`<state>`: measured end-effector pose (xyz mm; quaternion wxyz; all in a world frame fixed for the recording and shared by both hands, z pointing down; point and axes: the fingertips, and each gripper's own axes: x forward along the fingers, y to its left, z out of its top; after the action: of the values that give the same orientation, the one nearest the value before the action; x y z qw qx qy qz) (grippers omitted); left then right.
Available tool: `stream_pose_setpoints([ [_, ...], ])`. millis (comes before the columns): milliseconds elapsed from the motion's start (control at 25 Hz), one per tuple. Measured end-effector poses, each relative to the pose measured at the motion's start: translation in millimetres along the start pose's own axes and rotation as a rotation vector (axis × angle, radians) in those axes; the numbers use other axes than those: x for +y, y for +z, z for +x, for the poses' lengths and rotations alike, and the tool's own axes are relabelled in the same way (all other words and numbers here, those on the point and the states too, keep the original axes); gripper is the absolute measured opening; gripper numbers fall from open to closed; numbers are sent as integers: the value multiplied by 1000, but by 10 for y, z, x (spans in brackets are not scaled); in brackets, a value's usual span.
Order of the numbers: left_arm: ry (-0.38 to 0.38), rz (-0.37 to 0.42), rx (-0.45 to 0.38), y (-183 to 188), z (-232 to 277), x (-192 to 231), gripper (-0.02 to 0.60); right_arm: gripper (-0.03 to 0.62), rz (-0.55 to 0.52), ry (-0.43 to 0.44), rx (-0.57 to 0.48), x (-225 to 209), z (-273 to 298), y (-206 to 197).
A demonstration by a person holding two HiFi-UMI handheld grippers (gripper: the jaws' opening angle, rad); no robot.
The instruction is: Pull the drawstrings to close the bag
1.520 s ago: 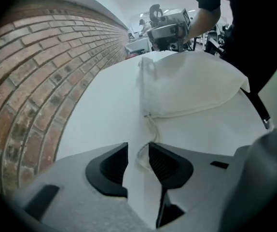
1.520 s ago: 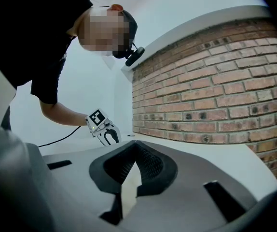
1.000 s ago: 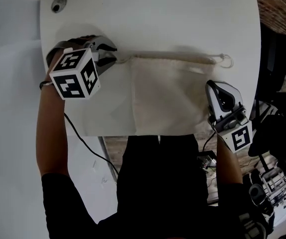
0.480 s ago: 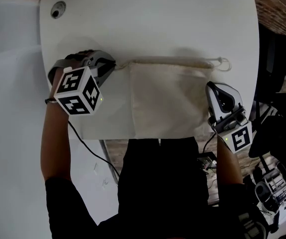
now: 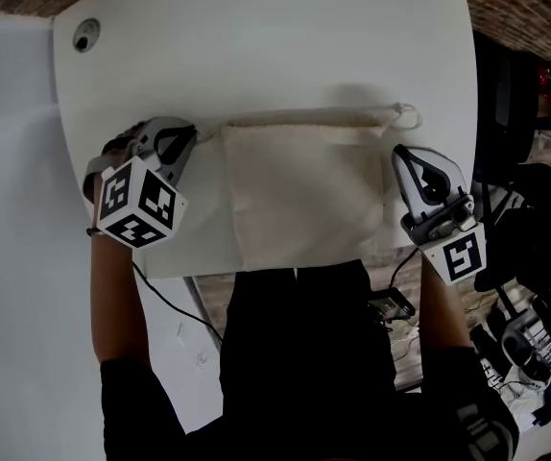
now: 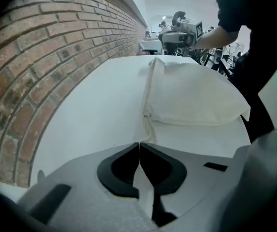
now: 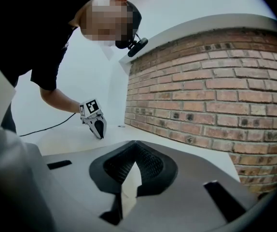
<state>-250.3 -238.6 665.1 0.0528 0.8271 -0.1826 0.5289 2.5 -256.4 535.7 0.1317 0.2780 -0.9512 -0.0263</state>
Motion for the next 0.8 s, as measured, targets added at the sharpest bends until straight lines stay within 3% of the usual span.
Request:
stream_pose_setpoints([
  [280,18,-30,19,26,-25,31,20,8,-63,-41,179,-518,-152,-182],
  [360,22,-56,12,5,-25,60,20,14,-80,-27,250,-612,-136,-259],
  [440,20,-84,4,-32,-30,83,20,76,-91,2,329,-639,-91,-354],
  [520,10,-108,3,-27,-56,88,20,77,-116,37,403,-627,-65,-448],
  [800,-10,-113,46,128,18,1,20,120,-479,248,528,-561,-46,-830],
])
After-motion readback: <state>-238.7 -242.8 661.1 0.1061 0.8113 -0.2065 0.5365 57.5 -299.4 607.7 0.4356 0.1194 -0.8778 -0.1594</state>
